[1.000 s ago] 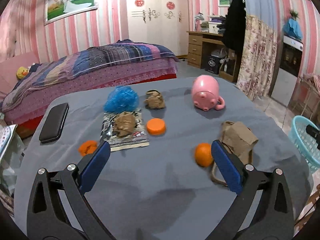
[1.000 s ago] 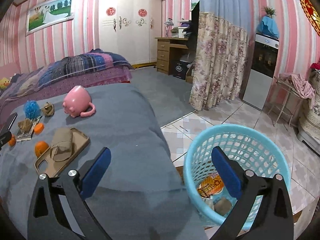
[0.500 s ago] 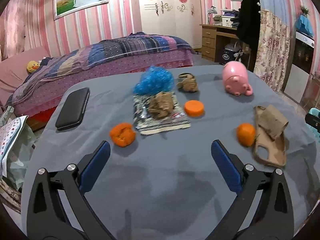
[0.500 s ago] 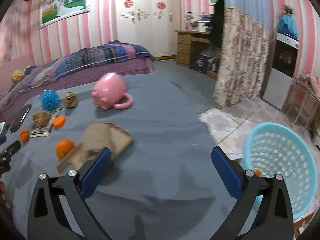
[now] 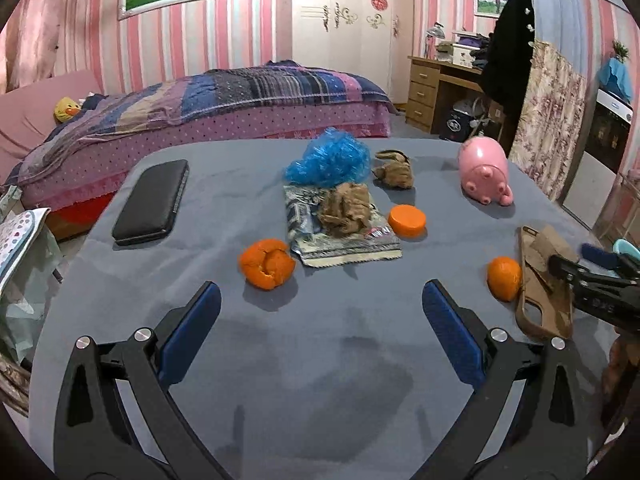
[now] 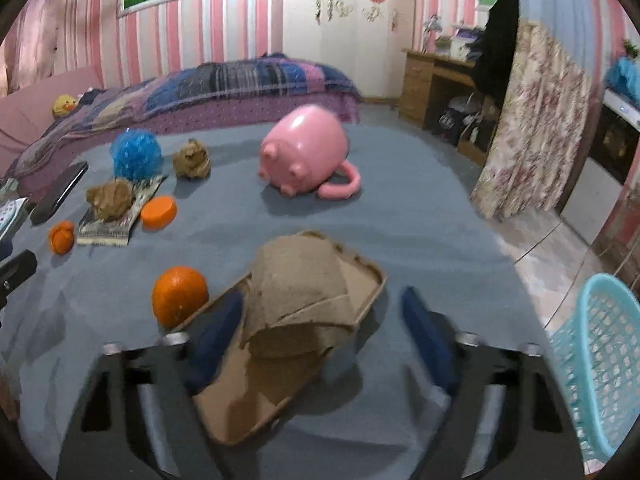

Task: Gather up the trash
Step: 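Grasp the beige cardboard tube with the right tool while the left tool grasps an orange, then carry the tube and orange over the blue basket and open both tools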

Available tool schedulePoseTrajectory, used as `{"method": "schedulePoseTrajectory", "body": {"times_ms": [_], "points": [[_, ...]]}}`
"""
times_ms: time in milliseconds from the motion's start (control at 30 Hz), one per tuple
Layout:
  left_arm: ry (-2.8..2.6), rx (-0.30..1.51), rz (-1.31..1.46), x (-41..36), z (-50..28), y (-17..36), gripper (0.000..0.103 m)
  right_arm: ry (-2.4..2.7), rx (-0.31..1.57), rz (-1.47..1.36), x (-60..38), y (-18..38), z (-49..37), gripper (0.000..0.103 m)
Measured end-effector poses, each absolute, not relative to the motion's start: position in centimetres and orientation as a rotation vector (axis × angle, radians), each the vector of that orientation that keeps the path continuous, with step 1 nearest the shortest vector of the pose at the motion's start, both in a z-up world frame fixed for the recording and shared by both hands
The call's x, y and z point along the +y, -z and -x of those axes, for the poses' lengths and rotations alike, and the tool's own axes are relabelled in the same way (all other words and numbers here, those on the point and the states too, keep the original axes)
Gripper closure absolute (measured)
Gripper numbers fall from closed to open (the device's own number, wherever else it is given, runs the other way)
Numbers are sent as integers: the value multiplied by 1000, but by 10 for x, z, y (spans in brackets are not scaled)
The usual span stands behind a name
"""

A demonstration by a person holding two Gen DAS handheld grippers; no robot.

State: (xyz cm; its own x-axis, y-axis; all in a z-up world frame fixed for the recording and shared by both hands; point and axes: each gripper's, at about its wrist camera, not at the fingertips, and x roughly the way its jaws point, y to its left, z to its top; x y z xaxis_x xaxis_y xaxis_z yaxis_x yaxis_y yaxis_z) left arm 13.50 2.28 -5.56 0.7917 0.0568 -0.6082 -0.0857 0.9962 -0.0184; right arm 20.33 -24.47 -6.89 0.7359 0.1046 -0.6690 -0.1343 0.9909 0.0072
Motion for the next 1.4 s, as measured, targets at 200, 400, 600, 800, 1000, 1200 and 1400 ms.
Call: {"method": "schedulePoseTrajectory", "body": {"times_ms": [200,400,600,800,1000,1200,1400], "points": [[-57,672,43,9,-139,58,6,-157,675,20,-254,58,-194,64],[10,684,48,-21,-150,55,6,-134,631,8,-277,43,-187,65],[69,689,-19,-67,-167,57,6,-78,610,13,-309,34,-179,65],[152,762,-39,-100,-187,69,27,-42,605,2,-328,32,-178,65],[201,830,9,-103,-201,82,56,-19,601,3,-340,30,-176,65],[241,844,9,-103,-198,83,73,-9,601,-6,-348,30,-174,65],[213,812,-22,-110,-192,65,77,10,587,-13,-358,26,-166,65]]}}
